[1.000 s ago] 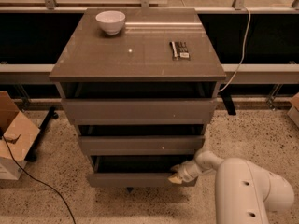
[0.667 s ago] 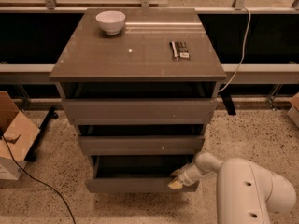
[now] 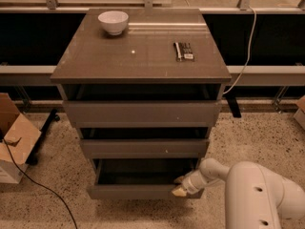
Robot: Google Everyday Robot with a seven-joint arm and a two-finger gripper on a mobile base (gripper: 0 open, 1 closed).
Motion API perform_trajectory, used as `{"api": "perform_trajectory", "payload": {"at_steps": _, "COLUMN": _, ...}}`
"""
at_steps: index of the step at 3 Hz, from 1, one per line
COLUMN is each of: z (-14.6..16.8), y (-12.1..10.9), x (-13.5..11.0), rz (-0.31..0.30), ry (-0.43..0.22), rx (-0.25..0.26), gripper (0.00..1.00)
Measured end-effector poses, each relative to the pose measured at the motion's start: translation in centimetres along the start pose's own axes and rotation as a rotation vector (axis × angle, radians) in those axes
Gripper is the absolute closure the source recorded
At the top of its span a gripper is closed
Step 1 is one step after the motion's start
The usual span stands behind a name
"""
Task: Open bottom drawer
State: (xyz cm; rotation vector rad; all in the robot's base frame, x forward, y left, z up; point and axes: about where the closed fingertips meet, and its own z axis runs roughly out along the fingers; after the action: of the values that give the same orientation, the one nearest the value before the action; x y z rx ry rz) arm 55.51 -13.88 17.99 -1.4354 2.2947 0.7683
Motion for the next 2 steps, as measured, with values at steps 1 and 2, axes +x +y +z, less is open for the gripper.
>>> {"api": "perform_trajectory", "payload": {"at_steps": 1, "z": -0.02, "y": 0.73, "x": 0.40, "rz": 0.011, "ry": 0.003, "rx": -0.011, "gripper": 0.11}}
{"api": "perform_trajectory", "payload": {"at_steps": 2, "z": 0.12, "y": 0.84, "x": 0.42, "rz": 0.011, "ry": 0.003, "rx": -0.014, "gripper": 0.00}}
